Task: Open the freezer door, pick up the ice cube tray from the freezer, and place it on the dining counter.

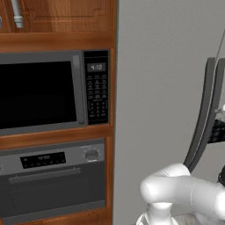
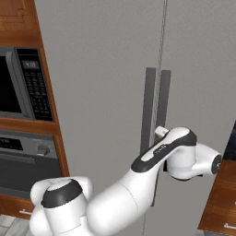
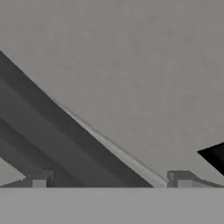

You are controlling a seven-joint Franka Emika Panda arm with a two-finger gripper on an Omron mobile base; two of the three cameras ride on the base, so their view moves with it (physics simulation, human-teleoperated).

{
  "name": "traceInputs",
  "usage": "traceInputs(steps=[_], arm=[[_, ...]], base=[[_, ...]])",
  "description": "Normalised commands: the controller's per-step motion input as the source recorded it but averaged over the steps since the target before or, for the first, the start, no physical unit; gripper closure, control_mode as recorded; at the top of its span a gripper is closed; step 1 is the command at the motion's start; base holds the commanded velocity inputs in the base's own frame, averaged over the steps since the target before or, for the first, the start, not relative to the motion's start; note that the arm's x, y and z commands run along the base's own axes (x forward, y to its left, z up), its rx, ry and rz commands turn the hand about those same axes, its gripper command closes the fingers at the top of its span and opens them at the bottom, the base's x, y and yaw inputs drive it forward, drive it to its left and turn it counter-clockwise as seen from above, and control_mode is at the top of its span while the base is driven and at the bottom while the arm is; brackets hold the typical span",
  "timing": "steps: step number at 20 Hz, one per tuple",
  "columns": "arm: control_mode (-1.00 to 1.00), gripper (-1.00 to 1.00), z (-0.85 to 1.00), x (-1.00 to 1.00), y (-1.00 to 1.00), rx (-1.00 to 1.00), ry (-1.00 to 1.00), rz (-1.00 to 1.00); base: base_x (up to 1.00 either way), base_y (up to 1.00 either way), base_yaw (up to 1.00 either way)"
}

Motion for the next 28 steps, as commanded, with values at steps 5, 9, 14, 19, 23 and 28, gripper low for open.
traceInputs(steps=[5,9,14,19,23,28], arm=[[-1.00,-1.00,-0.04,0.19,0.72,-0.10,-0.19,0.04],[-1.00,-1.00,-0.10,0.78,0.38,-0.08,-0.05,0.00],[-1.00,1.00,-0.11,0.69,0.35,-0.08,-0.07,0.00],[-1.00,1.00,-0.02,0.05,0.10,-0.07,0.06,0.01],[-1.00,1.00,-0.06,-0.46,-0.12,-0.08,0.10,0.00],[-1.00,1.00,-0.30,-0.98,-0.63,-0.10,0.18,-0.07]], base=[[0.00,0.00,0.00],[0.00,0.00,0.00],[0.00,0.00,0.00],[0.00,0.00,0.00],[0.00,0.00,0.00],[0.00,0.00,0.00]])
